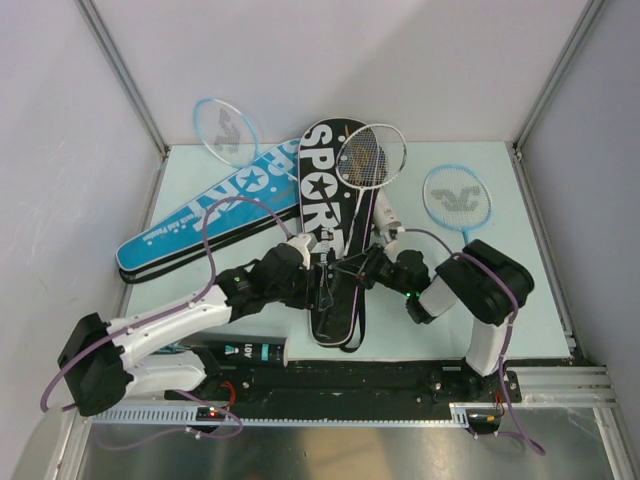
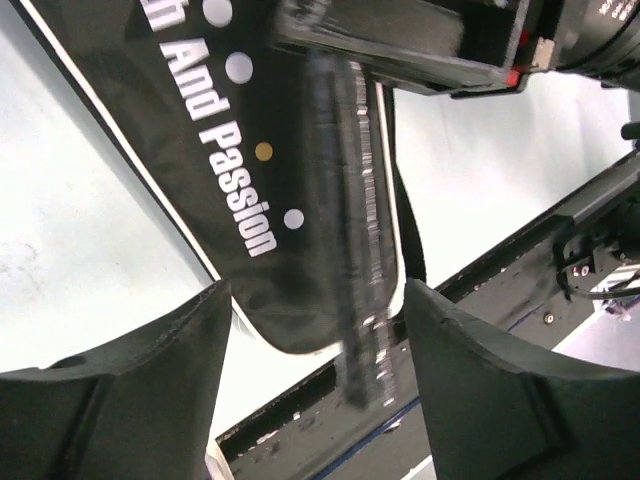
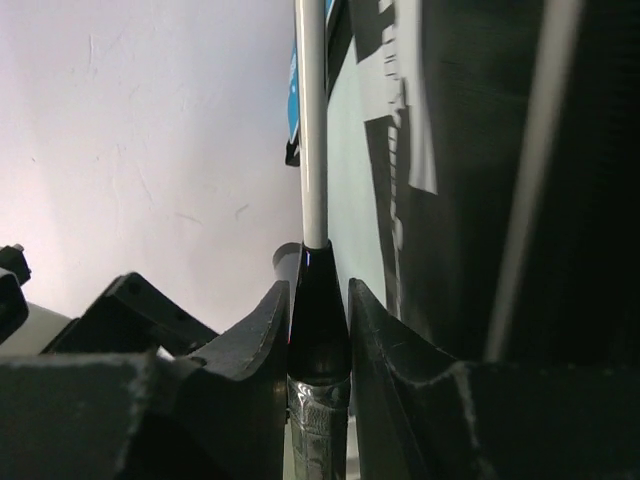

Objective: Pack up the badminton gear
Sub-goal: Pick up the racket from the racket bag, then open the racket bag at the center of the board, then place the racket in the racket bag.

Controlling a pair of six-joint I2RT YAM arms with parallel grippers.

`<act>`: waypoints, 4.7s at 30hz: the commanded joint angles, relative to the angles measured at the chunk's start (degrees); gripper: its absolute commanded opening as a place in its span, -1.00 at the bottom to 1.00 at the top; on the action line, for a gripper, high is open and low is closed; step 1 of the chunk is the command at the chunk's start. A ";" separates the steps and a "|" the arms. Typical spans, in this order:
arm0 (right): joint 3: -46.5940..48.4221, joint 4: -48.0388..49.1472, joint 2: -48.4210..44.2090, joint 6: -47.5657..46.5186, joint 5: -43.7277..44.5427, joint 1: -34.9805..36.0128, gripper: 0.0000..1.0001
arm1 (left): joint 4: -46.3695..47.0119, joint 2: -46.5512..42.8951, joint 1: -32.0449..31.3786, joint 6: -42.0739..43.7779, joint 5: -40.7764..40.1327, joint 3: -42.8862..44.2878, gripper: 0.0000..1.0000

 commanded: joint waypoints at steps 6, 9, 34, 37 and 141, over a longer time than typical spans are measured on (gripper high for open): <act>-15.45 7.88 -15.61 -2.43 -10.29 -9.04 -1.00 | -1.16 1.12 -0.25 9.45 -7.55 10.64 0.51; -19.94 6.70 -21.25 -3.79 -11.75 -10.16 -1.00 | -1.71 4.89 -0.28 10.56 -11.95 13.87 0.49; -17.05 -93.54 -105.17 -21.09 -0.86 -18.70 -1.00 | 3.69 41.93 -5.85 12.91 -27.49 36.85 0.44; -16.63 -93.92 -105.14 -21.54 -0.87 -18.86 -1.00 | 3.68 45.26 -5.86 13.23 -28.91 38.30 0.42; 1.76 -15.45 -20.46 -13.05 -10.81 -2.33 -1.00 | 4.68 7.10 -6.19 1.68 -16.17 12.65 -1.00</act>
